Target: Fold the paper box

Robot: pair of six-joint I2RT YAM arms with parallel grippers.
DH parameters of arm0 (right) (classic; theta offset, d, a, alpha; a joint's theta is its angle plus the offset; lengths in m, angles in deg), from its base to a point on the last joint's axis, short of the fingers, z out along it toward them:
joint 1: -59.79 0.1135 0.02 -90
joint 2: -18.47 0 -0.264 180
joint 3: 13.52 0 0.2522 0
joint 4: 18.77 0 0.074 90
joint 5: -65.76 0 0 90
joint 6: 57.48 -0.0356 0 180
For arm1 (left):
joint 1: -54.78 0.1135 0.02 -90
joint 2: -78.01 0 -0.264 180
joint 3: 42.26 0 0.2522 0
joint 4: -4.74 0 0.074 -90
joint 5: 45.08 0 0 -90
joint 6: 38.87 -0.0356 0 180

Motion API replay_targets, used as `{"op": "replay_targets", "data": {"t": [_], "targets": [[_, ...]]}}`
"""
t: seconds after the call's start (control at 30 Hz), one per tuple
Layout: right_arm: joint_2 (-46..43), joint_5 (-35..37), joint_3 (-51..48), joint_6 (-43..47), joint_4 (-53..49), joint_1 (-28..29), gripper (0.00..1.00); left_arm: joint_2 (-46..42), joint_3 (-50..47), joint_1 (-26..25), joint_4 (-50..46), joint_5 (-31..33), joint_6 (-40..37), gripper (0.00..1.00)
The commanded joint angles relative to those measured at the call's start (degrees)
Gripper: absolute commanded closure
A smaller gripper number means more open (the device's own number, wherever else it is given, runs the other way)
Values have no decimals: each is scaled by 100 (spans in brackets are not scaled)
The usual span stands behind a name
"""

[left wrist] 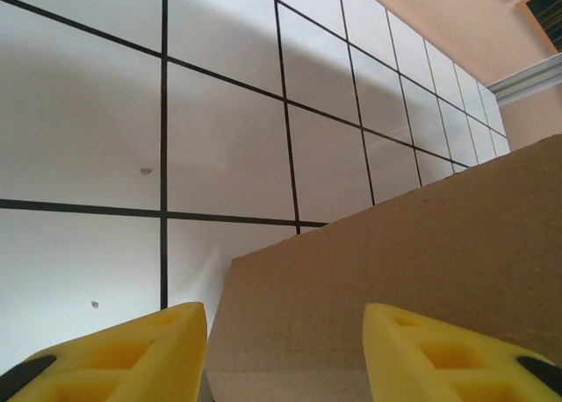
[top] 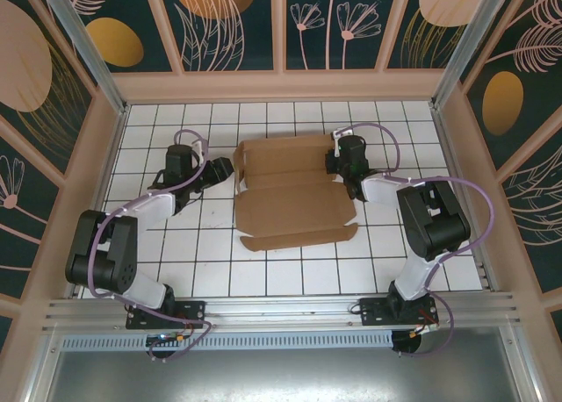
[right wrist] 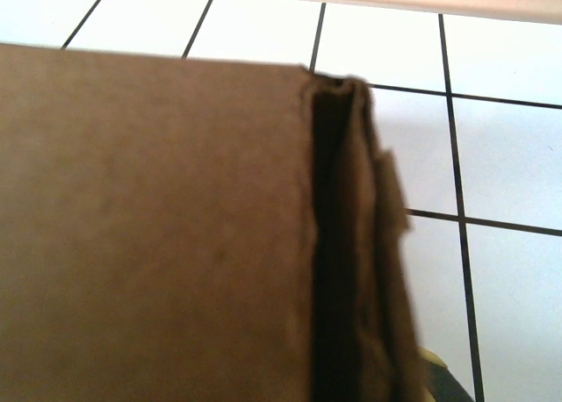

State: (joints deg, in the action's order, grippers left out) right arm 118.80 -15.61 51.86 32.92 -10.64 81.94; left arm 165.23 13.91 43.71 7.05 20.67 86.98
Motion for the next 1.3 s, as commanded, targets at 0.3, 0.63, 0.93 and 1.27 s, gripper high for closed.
{"op": "replay_targets", "data": {"t": [0.3, 0.63, 0.93, 1.27], "targets": [[151, -124, 271, -190, -186, -27, 100, 39, 408, -514, -443, -89, -629, 47], [147, -81, 261, -207, -167, -29, 100, -151, 407, -651, -925, 213, -1004, 44], [108, -78, 208, -203, -142, -44, 100, -284, 575, -719, -1300, 310, -1389, 45], [116, -202, 208, -225, -141, -43, 100, 198, 1123, -728, -1332, 500, -1706, 42]]}}
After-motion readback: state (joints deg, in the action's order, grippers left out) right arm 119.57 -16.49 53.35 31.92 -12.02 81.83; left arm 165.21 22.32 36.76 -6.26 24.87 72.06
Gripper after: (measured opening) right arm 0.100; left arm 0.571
